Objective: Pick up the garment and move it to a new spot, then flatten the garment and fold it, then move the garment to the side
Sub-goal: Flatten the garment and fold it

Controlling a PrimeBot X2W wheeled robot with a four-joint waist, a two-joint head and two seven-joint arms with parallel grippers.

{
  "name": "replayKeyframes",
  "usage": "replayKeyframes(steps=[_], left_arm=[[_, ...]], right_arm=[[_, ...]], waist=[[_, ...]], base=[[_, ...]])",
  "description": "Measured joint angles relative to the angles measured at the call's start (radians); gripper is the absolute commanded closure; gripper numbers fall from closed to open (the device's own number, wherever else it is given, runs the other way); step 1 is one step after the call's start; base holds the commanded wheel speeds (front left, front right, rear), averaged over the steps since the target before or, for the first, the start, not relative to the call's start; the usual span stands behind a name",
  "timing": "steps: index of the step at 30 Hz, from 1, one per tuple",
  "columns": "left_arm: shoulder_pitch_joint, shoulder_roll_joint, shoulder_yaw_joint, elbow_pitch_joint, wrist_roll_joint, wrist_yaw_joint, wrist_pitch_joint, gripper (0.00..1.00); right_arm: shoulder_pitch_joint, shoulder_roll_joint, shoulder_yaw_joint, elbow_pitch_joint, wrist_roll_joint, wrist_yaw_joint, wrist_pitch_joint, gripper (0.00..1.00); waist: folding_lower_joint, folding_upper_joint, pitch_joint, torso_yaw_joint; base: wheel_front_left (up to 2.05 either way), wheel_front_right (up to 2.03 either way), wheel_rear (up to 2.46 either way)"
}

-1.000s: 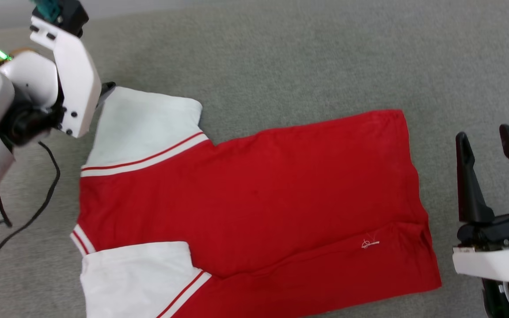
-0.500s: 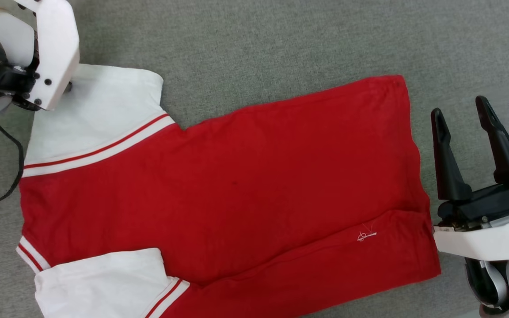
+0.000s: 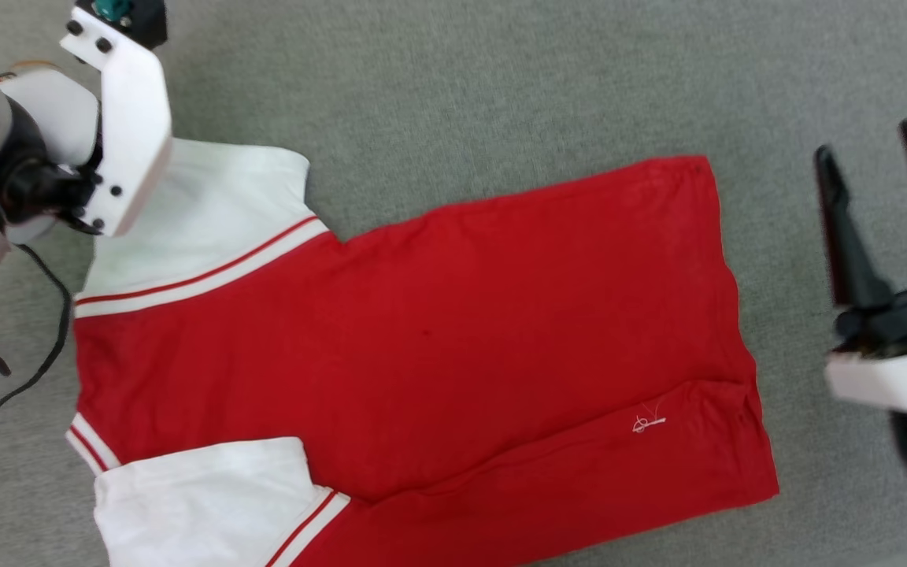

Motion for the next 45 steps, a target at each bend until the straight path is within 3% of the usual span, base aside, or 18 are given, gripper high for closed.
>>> replayKeyframes(steps=[4,8,19,25,33,38,43,44,45], left_arm=[[0.018,-0.008,-0.013,-0.035,0.003,-0.009,-0.058,1.0],[0.052,-0.015,-0.025,-0.082,-0.007,-0.012,-0.11,1.0],[0.072,-0.026,-0.066,-0.192,0.002,-0.016,-0.201,1.0],[0.056,-0.041,-0.083,-0.217,0.006,-0.017,-0.235,1.0],[0.013,-0.058,-0.109,-0.229,0.011,-0.017,-0.271,1.0],[-0.013,-0.061,-0.122,-0.226,0.011,-0.017,-0.296,1.0],[-0.017,-0.068,-0.138,-0.215,0.009,-0.017,-0.316,1.0],[-0.017,-0.068,-0.14,-0.211,0.009,-0.017,-0.322,1.0],[-0.017,-0.068,-0.142,-0.207,0.007,-0.017,-0.324,1.0]], right_arm=[[-0.07,-0.074,-0.022,-0.025,-0.003,0.0,0.075,0.0],[-0.142,-0.178,0.008,-0.018,0.031,0.0,0.263,0.0],[-0.379,-0.463,0.309,0.072,0.308,0.0,0.928,0.0],[-0.491,-0.507,0.453,0.15,0.441,0.0,1.176,0.0],[-0.579,-0.474,0.536,0.264,0.49,0.0,1.276,0.0],[-0.591,-0.454,0.599,0.314,0.496,0.0,1.267,0.0],[-0.6,-0.477,0.65,0.32,0.537,-0.001,1.248,0.0],[-0.602,-0.481,0.657,0.321,0.542,-0.001,1.237,0.32],[-0.603,-0.482,0.664,0.324,0.546,-0.002,1.222,0.81]], waist=[[0.0,0.0,-0.056,0.02],[-0.0001,0.0,-0.102,0.054],[-0.0001,0.0,-0.135,0.143],[-0.0001,0.0,-0.103,0.176],[-0.0001,0.0,-0.047,0.217],[-0.0001,0.0,-0.011,0.239],[-0.0001,0.0,0.01,0.253],[-0.0001,0.0,0.01,0.253],[-0.0002,0.0,0.01,0.252]], base=[[0.0,0.0,0.0],[0.0,0.0,0.0],[0.0,0.0,0.0],[0.0,0.0,0.0],[0.0,0.0,0.0],[0.0,0.0,0.0],[0.0,0.0,0.0],[0.0,0.0,0.0],[0.0,0.0,0.0]])
